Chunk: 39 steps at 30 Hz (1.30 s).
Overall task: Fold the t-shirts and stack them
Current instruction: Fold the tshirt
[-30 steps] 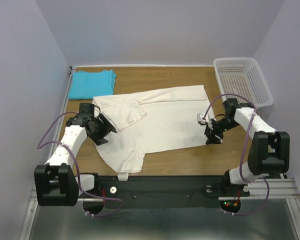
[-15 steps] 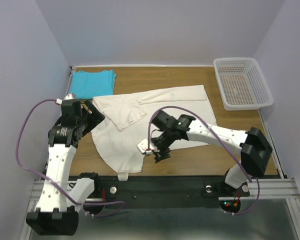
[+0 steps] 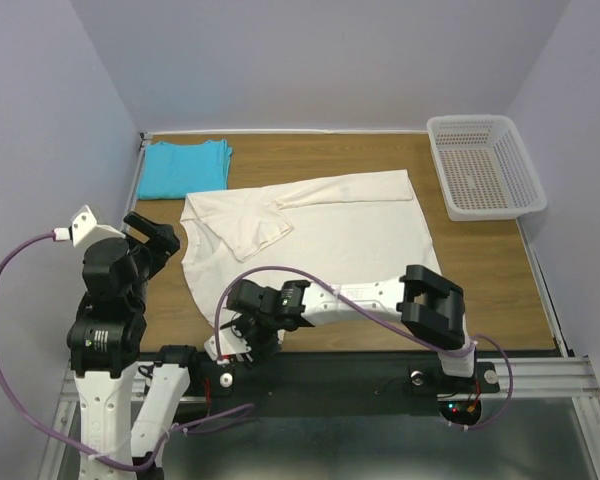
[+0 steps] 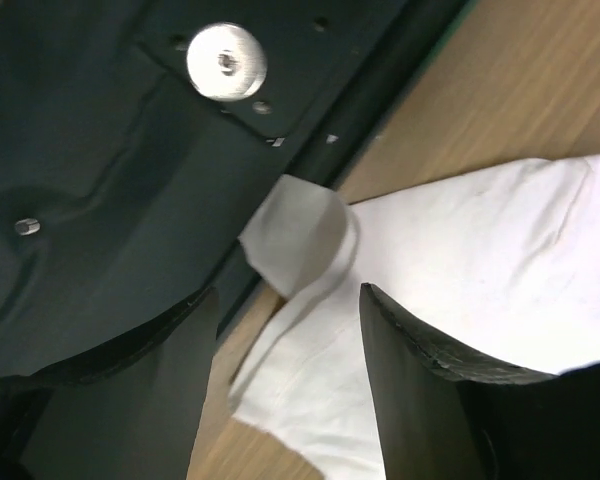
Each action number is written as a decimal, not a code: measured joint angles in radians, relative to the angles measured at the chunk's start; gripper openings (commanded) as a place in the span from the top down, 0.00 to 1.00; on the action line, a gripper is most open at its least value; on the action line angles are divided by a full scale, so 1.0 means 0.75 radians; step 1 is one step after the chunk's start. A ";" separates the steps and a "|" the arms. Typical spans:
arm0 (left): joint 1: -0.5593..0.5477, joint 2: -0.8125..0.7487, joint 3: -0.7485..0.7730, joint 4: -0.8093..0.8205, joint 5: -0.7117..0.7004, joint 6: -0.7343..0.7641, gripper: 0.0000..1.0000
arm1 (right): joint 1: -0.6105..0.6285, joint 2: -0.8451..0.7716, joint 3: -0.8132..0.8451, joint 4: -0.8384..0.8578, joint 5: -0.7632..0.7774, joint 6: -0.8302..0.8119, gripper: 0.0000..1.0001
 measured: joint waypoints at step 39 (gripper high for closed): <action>0.005 -0.172 -0.331 0.199 0.455 0.201 0.11 | -0.385 -0.127 -0.030 0.289 0.025 0.607 0.99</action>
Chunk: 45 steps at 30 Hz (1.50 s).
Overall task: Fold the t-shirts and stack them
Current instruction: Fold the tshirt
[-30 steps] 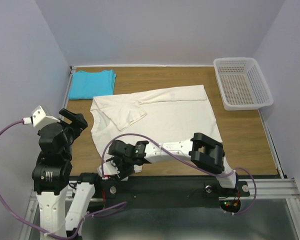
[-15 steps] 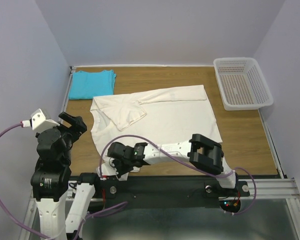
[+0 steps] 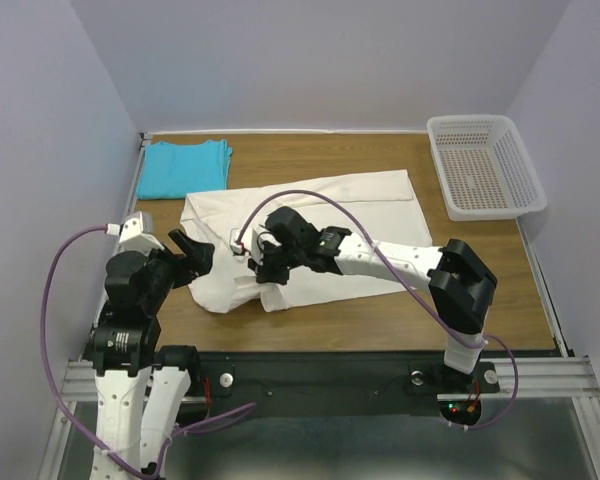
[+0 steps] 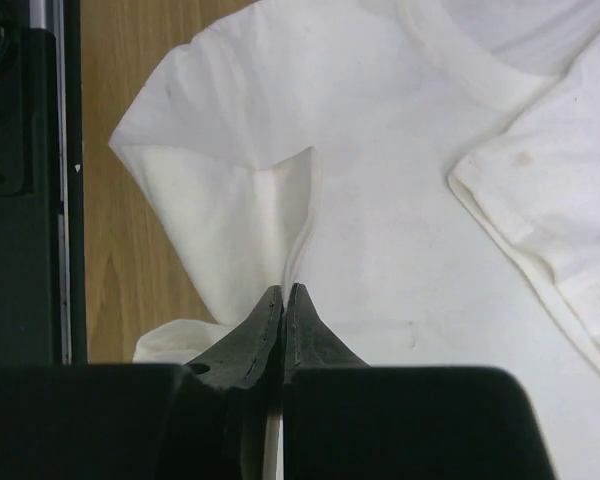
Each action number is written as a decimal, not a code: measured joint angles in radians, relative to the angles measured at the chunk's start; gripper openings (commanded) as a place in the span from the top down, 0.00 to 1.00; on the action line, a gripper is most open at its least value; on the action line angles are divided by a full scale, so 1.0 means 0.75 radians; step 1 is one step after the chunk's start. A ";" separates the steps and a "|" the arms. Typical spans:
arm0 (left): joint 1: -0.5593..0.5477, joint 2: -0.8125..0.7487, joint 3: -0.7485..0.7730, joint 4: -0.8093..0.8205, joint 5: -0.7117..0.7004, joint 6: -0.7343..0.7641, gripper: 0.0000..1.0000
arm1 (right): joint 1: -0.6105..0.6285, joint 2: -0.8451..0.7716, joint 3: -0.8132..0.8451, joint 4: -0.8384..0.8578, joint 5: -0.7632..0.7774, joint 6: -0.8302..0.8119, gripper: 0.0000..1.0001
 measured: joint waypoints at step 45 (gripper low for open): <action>0.001 0.316 -0.309 0.164 0.650 0.024 0.51 | -0.253 -0.002 -0.066 0.381 -0.681 0.546 0.99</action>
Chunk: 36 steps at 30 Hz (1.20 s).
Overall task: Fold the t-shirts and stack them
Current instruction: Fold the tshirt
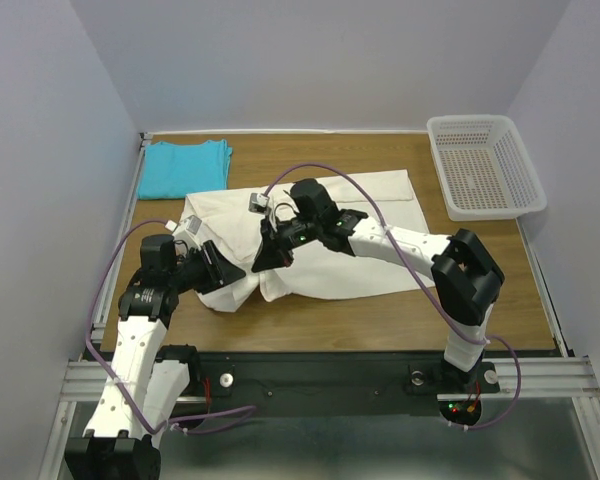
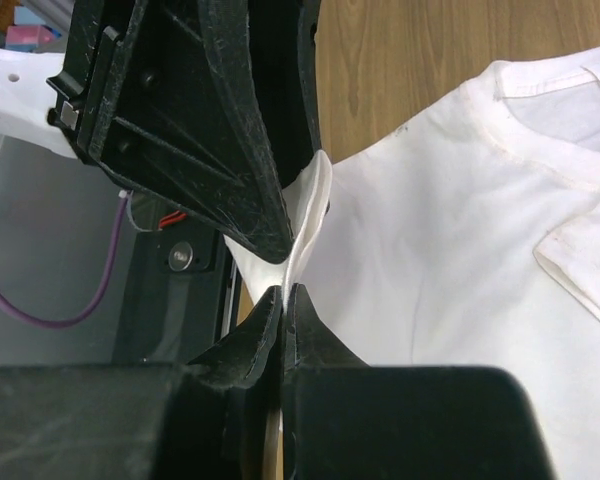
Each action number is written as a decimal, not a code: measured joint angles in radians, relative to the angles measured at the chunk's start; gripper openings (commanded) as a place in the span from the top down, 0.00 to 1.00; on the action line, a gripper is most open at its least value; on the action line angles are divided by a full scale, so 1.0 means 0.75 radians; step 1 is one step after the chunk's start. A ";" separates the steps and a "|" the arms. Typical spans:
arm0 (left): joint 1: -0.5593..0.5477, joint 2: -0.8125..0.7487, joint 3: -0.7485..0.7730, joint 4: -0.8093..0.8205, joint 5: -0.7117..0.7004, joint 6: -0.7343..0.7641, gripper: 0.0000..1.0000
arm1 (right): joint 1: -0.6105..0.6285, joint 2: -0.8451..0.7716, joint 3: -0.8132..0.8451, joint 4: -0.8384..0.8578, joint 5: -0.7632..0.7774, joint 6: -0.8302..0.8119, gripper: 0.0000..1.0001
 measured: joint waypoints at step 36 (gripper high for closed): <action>0.009 -0.014 0.065 -0.021 -0.071 0.035 1.00 | -0.097 -0.050 -0.020 -0.104 0.044 -0.062 0.37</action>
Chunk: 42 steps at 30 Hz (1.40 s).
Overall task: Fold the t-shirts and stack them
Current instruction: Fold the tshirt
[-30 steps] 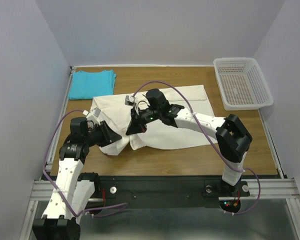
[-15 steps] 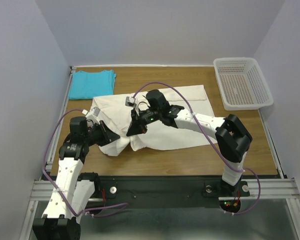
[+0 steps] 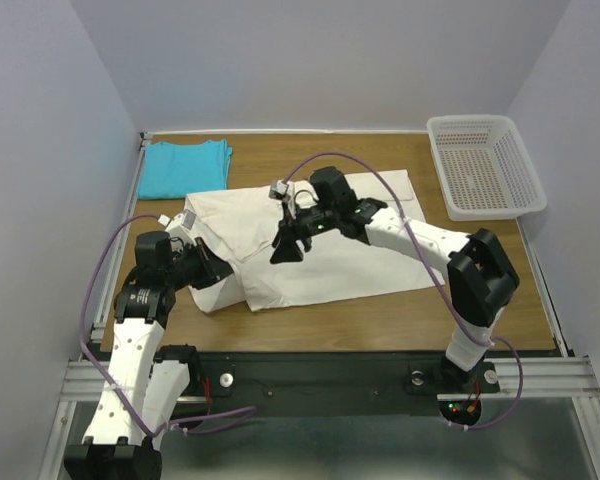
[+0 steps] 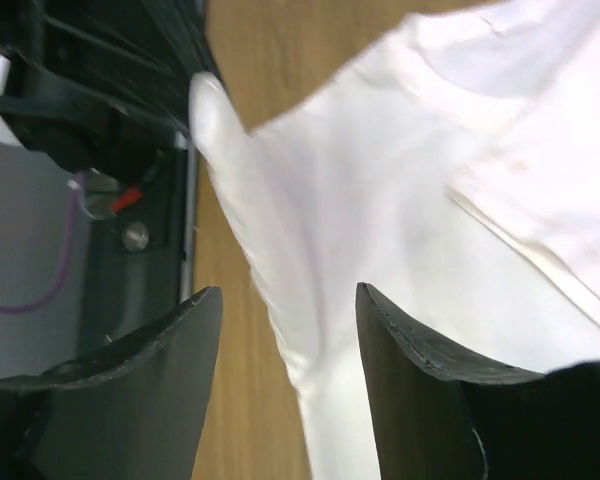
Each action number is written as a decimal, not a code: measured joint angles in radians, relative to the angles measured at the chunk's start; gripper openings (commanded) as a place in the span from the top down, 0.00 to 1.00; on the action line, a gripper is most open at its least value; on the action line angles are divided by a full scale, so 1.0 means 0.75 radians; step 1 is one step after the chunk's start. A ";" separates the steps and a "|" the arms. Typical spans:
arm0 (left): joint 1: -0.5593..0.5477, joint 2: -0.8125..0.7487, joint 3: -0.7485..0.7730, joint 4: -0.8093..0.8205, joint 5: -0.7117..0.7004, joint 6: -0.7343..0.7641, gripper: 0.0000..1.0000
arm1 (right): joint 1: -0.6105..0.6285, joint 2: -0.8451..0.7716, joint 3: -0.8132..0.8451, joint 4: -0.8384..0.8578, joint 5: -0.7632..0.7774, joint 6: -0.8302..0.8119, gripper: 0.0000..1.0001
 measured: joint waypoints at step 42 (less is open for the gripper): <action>0.000 -0.077 0.070 -0.060 -0.062 0.049 1.00 | -1.072 -0.574 -0.808 -0.897 0.844 -1.718 0.47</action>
